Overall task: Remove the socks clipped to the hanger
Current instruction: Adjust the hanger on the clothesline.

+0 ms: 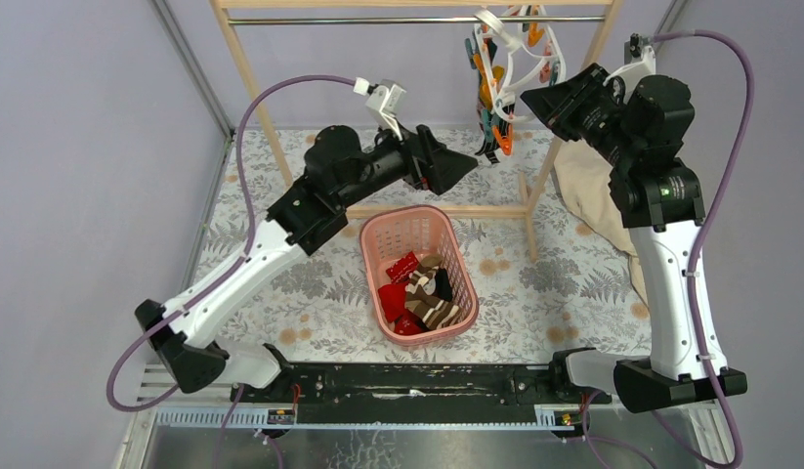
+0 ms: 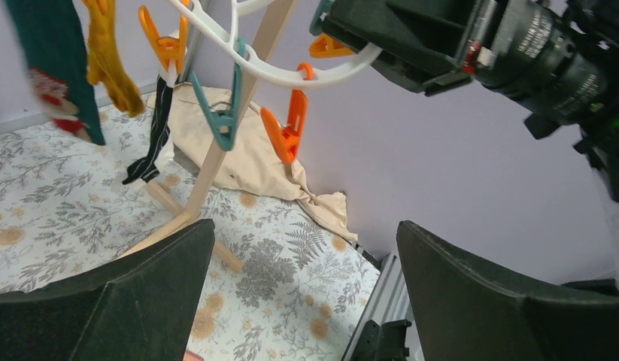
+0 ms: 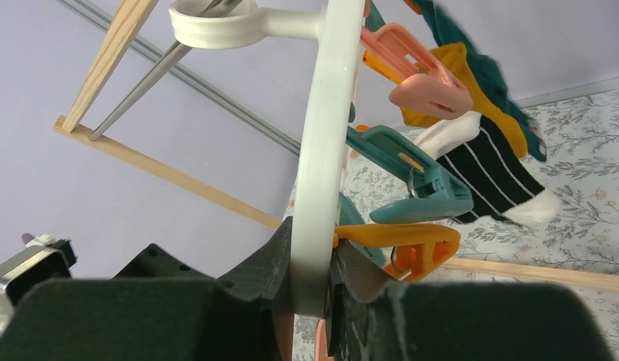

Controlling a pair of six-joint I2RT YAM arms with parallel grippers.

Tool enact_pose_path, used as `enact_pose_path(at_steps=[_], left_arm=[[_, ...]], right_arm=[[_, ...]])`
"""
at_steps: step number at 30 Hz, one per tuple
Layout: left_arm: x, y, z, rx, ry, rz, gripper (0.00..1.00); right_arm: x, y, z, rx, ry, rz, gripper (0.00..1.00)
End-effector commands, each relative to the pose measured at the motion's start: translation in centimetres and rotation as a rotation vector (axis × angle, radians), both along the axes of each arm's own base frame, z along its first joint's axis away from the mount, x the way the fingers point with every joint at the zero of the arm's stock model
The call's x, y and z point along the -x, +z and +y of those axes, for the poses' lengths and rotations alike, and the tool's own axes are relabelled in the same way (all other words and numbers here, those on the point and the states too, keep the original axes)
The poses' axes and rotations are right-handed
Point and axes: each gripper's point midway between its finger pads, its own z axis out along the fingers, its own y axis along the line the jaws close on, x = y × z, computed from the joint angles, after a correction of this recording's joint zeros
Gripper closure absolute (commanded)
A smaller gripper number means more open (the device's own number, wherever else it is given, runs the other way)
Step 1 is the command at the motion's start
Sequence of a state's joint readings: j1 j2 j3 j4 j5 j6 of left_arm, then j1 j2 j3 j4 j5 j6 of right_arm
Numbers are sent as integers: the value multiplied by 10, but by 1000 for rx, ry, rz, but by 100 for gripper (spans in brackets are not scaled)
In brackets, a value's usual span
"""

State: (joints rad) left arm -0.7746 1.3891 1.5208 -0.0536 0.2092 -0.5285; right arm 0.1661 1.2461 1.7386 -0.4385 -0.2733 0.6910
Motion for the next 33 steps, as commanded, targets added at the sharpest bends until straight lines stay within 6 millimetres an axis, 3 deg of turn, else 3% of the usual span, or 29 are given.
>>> enact_pose_path(at_steps=[1, 11, 18, 23, 33], left_arm=[[12, -14, 13, -68, 10, 37, 1], [34, -8, 47, -109, 57, 38, 1], [39, -11, 52, -111, 61, 61, 1], [39, -15, 56, -113, 76, 71, 1], [39, -22, 60, -134, 94, 90, 1]], right_arm=[[1, 24, 7, -19, 48, -50, 85], [18, 47, 30, -66, 203, -66, 89], [36, 53, 50, -74, 376, -57, 89], [41, 46, 61, -71, 484, -36, 90], [31, 34, 32, -101, 523, -8, 90]])
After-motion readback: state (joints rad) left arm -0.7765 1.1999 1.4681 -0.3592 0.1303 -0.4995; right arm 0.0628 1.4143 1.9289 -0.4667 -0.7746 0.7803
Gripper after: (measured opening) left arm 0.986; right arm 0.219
